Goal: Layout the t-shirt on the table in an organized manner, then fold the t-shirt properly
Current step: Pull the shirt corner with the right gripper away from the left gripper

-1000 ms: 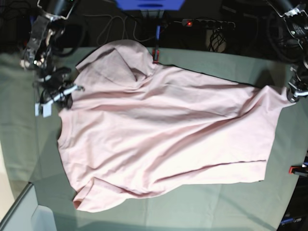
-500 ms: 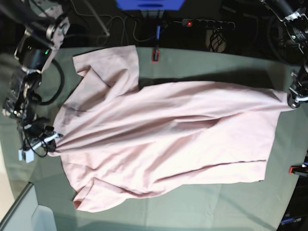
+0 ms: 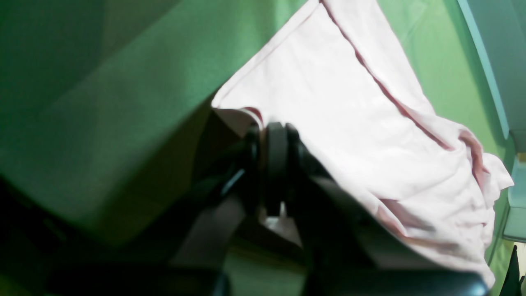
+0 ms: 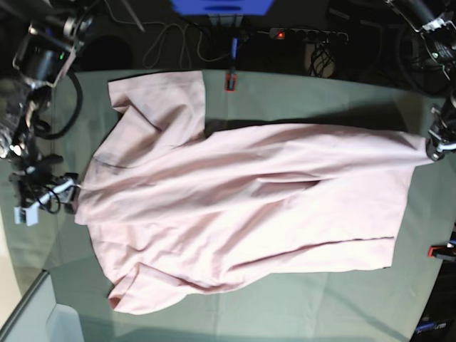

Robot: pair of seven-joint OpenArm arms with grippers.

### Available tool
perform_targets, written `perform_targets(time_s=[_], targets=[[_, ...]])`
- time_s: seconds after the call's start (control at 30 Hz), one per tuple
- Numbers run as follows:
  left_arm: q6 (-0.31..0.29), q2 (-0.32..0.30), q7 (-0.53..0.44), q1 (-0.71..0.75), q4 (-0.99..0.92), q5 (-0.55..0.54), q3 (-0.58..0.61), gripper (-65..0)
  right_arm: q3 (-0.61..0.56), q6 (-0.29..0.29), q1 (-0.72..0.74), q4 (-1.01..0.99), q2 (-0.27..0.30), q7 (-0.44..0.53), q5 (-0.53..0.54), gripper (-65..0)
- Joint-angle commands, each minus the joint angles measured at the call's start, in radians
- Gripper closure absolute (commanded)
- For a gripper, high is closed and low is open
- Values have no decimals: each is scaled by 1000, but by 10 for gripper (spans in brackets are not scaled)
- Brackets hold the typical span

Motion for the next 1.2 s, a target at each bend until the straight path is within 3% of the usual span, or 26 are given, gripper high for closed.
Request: perform_targets(time_s=[0.0,0.2,0.43,0.53,0.73,1.17], targets=[[-3,-18,-14,-9,16,-15,-4,-1,8,37,-24,63,-9,15,17,-392],[-3,-18,-14,-9,16,-17,-4,-1,14,57,-225,252,-141,-119,17,-336],[-3,-18,-14,-9,16,-17,-4,-1,-9,77,-375,315,-236,-131,17,-336],[-3,-18,-14,-9,16,-17,-4,-1,-32,122,-427,352,-248,-131,17,-336],[-3,-18,-14,-8,14,-17,-4,-1,-82,122,-478,388,-286,-131,17,-336],[-3,-18,-14,1,14,-17,-4,-1,-84,122,-444,318,-280,-125,14,-330]])
